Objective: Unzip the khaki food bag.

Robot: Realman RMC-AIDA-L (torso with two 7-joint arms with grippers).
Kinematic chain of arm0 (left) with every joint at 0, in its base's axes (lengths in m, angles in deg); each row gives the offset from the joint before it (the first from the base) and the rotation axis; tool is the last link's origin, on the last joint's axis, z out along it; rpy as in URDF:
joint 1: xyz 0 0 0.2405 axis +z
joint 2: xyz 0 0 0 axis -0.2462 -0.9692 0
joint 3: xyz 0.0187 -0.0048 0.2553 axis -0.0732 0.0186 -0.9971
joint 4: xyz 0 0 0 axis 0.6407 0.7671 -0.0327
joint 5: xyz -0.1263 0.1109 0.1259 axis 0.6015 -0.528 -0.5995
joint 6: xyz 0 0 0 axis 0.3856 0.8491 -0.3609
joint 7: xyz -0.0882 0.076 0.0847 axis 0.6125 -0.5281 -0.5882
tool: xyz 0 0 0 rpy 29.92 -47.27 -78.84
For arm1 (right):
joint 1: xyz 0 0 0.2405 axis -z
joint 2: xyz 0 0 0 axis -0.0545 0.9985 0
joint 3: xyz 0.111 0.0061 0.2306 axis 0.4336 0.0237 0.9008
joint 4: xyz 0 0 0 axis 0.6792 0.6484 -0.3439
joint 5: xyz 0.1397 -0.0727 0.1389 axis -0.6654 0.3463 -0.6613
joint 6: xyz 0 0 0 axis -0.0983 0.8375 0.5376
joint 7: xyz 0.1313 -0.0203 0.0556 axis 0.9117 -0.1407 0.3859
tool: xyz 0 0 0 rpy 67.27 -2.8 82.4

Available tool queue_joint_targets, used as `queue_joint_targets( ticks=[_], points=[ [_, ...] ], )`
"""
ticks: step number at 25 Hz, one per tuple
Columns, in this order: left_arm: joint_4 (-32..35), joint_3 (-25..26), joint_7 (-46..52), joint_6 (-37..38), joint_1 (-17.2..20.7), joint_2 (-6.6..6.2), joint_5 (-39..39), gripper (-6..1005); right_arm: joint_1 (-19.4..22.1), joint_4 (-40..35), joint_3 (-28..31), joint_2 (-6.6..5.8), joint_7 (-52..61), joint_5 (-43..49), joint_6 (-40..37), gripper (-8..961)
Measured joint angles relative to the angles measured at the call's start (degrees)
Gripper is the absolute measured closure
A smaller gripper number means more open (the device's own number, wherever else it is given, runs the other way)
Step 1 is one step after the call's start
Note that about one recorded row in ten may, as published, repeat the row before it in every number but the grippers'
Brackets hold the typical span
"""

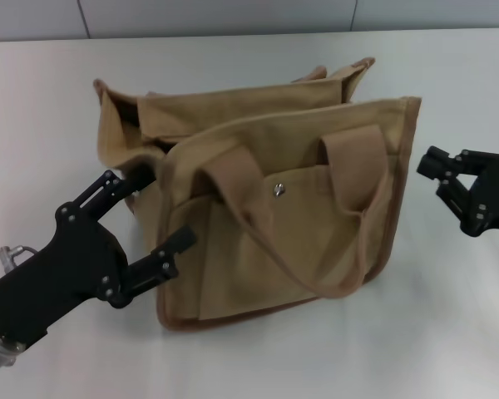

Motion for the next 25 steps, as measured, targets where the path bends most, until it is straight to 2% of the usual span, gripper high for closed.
queue_joint_targets(
  ticks=[6, 9, 12, 17, 19, 25],
  points=[
    [0.16, -0.66, 0.08, 0.19, 0.67, -0.11, 0.00, 158, 0.90, -0.46, 0.94, -0.50, 0.86, 0.05, -0.87, 956],
    [0.56, -0.74, 0.09, 0.61, 0.81, -0.11, 0.01, 162, 1.23, -0.52, 2.59, -0.93, 3.00, 0.27, -4.20, 955],
    [2.08, -1.37, 0.56, 1.49, 1.85, -0.20, 0.06, 166, 2.70, -0.90, 3.22, -2.25, 3.57, 0.69, -12.33, 955],
    [3.73, -0.62, 0.34, 1.54, 3.32, 0.02, 0.38, 172, 3.05, -1.12, 2.52, -2.90, 3.36, 3.15, -19.04, 954],
    [3.79, -0.17, 0.09, 1.61, 3.62, 0.04, 0.40, 175, 2.71, -1.28, 2.51, -2.61, 3.27, 4.21, -18.82, 805],
    [3.82, 2.19, -1.45, 3.85, 5.23, -0.04, 0.52, 183, 2.47, -1.46, 2.51, -2.25, 3.15, 5.03, -17.84, 551]
  ],
)
